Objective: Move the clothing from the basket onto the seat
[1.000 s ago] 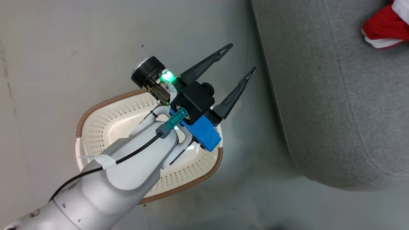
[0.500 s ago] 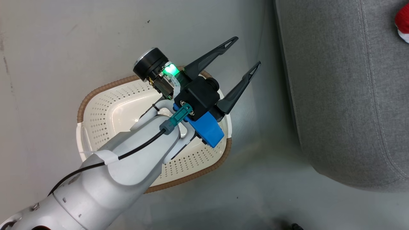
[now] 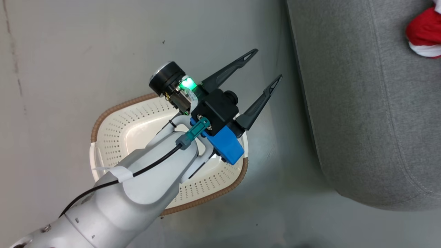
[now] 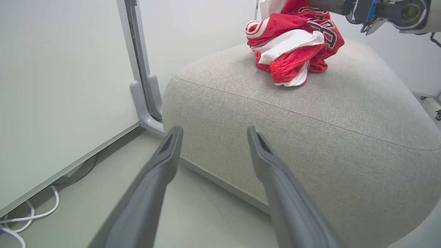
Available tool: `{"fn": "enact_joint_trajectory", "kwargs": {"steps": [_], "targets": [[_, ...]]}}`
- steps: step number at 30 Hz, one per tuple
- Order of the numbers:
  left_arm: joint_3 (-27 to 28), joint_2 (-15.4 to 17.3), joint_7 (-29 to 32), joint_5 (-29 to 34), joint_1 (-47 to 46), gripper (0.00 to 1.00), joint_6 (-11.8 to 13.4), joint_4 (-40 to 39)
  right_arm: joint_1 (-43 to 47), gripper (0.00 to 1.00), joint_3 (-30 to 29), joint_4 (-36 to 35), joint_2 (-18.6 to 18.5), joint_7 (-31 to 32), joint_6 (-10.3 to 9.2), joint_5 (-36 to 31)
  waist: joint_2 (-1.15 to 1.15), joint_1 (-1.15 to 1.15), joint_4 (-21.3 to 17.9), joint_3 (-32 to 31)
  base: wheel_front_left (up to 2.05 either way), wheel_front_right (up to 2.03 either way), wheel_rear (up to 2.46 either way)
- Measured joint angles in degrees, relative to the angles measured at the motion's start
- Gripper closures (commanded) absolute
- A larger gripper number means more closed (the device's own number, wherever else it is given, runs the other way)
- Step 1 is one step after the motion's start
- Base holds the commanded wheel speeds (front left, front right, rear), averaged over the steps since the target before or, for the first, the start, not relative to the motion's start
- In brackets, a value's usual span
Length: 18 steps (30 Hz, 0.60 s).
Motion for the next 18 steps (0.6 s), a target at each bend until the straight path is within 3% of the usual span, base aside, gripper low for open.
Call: {"fn": "enact_joint_trajectory", "kwargs": {"steps": [8,18], "targets": [[1.0,-0.8,-0.4,-0.8,3.9,0.00,0.4,0.6,9.9,0.00,1.0,-5.8,2.2,0.0,0.00,-2.1,0.00,0.00,0.2,-5.8,0.00,0.00,0.00],[8.8,-0.5,-0.5,-0.4,13.4,0.00,1.9,-3.1,21.5,0.00,2.2,-18.3,8.3,0.0,-0.01,-4.1,0.00,-0.01,1.3,-14.5,0.00,0.00,0.00]]}}
